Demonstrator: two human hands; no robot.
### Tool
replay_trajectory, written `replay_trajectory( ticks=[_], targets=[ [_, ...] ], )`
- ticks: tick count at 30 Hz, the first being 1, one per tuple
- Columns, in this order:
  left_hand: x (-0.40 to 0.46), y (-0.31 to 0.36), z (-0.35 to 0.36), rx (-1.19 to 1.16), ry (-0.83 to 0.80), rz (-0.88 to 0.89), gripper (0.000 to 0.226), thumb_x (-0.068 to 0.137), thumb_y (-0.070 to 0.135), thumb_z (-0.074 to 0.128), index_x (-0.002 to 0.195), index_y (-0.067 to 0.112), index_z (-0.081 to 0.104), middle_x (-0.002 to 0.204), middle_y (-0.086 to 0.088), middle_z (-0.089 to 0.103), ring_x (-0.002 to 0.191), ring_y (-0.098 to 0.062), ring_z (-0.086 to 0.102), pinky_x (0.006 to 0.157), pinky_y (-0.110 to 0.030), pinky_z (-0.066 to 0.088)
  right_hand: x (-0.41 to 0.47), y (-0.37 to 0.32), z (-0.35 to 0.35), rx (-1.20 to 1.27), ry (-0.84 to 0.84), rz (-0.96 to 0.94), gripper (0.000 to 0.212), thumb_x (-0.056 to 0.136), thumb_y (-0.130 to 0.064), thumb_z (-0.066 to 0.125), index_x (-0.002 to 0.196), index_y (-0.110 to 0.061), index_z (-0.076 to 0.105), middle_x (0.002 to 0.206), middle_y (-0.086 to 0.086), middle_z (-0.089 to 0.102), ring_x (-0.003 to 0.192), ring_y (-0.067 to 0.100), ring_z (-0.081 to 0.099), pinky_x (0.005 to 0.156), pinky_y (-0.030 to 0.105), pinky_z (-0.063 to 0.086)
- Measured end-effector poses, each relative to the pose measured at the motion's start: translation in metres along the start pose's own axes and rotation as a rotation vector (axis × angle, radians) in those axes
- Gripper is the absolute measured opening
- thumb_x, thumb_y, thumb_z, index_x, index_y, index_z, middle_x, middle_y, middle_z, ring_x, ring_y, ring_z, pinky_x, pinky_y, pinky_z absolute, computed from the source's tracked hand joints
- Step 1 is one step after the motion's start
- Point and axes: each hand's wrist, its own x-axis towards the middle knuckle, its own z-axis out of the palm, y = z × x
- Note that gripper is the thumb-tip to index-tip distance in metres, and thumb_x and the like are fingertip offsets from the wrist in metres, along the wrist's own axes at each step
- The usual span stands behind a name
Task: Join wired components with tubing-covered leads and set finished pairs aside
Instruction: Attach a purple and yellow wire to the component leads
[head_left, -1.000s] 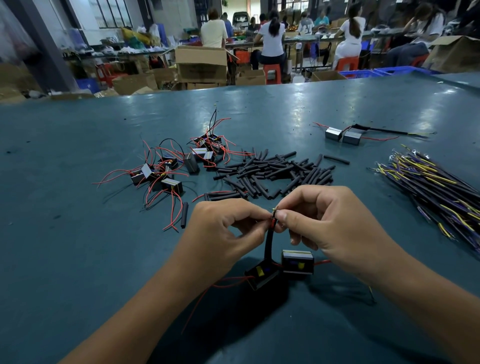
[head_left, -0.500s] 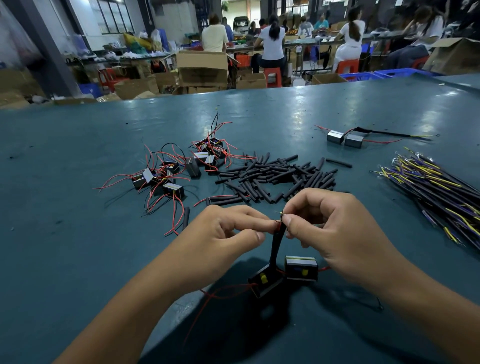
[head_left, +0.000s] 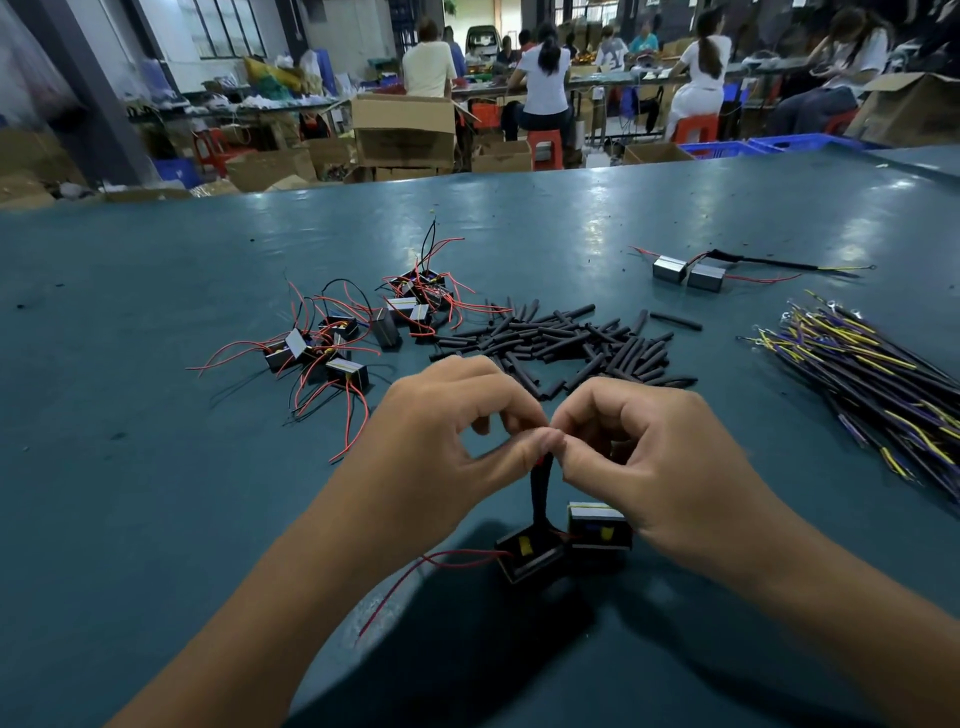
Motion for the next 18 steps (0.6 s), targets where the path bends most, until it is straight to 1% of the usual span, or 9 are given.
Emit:
replay_trajectory(
  ticks=[4, 8, 9, 11, 13, 14, 16, 17, 18],
  targets=[
    [0.004, 0.003, -0.003, 0.088, -0.068, -0.014, 0.012, 0.089, 0.030, 0.067, 0.082, 0.020, 0.069, 0.080, 0.016, 0.054, 0.077, -0.005, 0.045, 0.070, -0.020, 0.036, -0.002, -0.001, 0.002, 0.003, 0.005, -0.008, 0.012, 0.085, -0.018, 0.068, 0.076, -0.026, 0.067, 0.054, -0.012, 0.056, 0.046, 0.002, 0.043, 0.046, 0.012, 0.034],
    [0.006, 0.009, -0.006, 0.211, -0.197, -0.012, 0.018, 0.100, 0.031, 0.055, 0.087, 0.020, 0.060, 0.085, 0.015, 0.048, 0.085, -0.011, 0.043, 0.074, -0.033, 0.042, -0.003, -0.001, 0.003, -0.003, -0.001, -0.010, 0.010, 0.085, -0.020, 0.066, 0.076, -0.024, 0.066, 0.054, -0.013, 0.055, 0.047, 0.002, 0.044, 0.047, 0.013, 0.035],
    [0.007, 0.010, -0.007, 0.212, -0.250, -0.040, 0.019, 0.101, 0.034, 0.050, 0.088, 0.022, 0.057, 0.086, 0.016, 0.048, 0.085, -0.010, 0.043, 0.076, -0.033, 0.041, -0.003, -0.002, 0.004, -0.004, -0.005, -0.012, 0.009, 0.085, -0.020, 0.065, 0.077, -0.024, 0.066, 0.055, -0.012, 0.056, 0.047, 0.002, 0.044, 0.047, 0.014, 0.035],
    [0.011, 0.011, -0.012, 0.224, -0.372, -0.093, 0.024, 0.100, 0.041, 0.042, 0.086, 0.024, 0.053, 0.084, 0.015, 0.048, 0.082, -0.007, 0.041, 0.076, -0.028, 0.039, -0.003, -0.002, 0.005, -0.017, -0.005, -0.020, 0.007, 0.085, -0.021, 0.065, 0.079, -0.024, 0.067, 0.058, -0.009, 0.058, 0.048, 0.002, 0.046, 0.047, 0.015, 0.037],
    [0.017, 0.010, -0.016, 0.174, -0.468, -0.148, 0.028, 0.101, 0.040, 0.044, 0.081, 0.023, 0.052, 0.076, 0.012, 0.048, 0.074, -0.005, 0.043, 0.065, -0.020, 0.035, -0.003, -0.002, 0.005, -0.026, 0.001, -0.025, 0.007, 0.086, -0.021, 0.065, 0.080, -0.024, 0.067, 0.059, -0.006, 0.060, 0.048, 0.003, 0.047, 0.046, 0.017, 0.038],
    [0.020, 0.009, -0.018, 0.107, -0.497, -0.188, 0.028, 0.101, 0.038, 0.046, 0.078, 0.023, 0.052, 0.071, 0.011, 0.047, 0.067, -0.005, 0.042, 0.059, -0.020, 0.033, -0.003, -0.002, 0.005, -0.032, 0.001, -0.028, 0.007, 0.086, -0.021, 0.065, 0.081, -0.024, 0.067, 0.059, -0.004, 0.060, 0.048, 0.005, 0.046, 0.045, 0.020, 0.038],
    [0.025, 0.007, -0.021, -0.027, -0.551, -0.264, 0.030, 0.101, 0.035, 0.050, 0.074, 0.023, 0.055, 0.064, 0.009, 0.045, 0.059, -0.006, 0.037, 0.058, -0.029, 0.033, -0.003, -0.003, 0.004, -0.040, -0.011, -0.035, 0.008, 0.088, -0.020, 0.066, 0.081, -0.024, 0.067, 0.059, -0.001, 0.059, 0.047, 0.007, 0.045, 0.044, 0.021, 0.038],
    [0.026, 0.006, -0.022, -0.083, -0.573, -0.302, 0.031, 0.101, 0.034, 0.051, 0.073, 0.024, 0.056, 0.063, 0.009, 0.044, 0.060, -0.009, 0.037, 0.058, -0.034, 0.034, -0.003, -0.003, 0.004, -0.041, -0.017, -0.038, 0.009, 0.089, -0.019, 0.067, 0.081, -0.023, 0.068, 0.059, -0.001, 0.059, 0.047, 0.006, 0.045, 0.045, 0.019, 0.037],
    [0.027, 0.005, -0.022, -0.140, -0.583, -0.347, 0.032, 0.102, 0.032, 0.052, 0.071, 0.023, 0.058, 0.062, 0.009, 0.044, 0.061, -0.011, 0.037, 0.058, -0.035, 0.033, -0.003, -0.004, 0.004, -0.043, -0.019, -0.043, 0.011, 0.090, -0.017, 0.068, 0.080, -0.022, 0.068, 0.059, -0.003, 0.059, 0.047, 0.004, 0.045, 0.046, 0.016, 0.036]
  ],
)
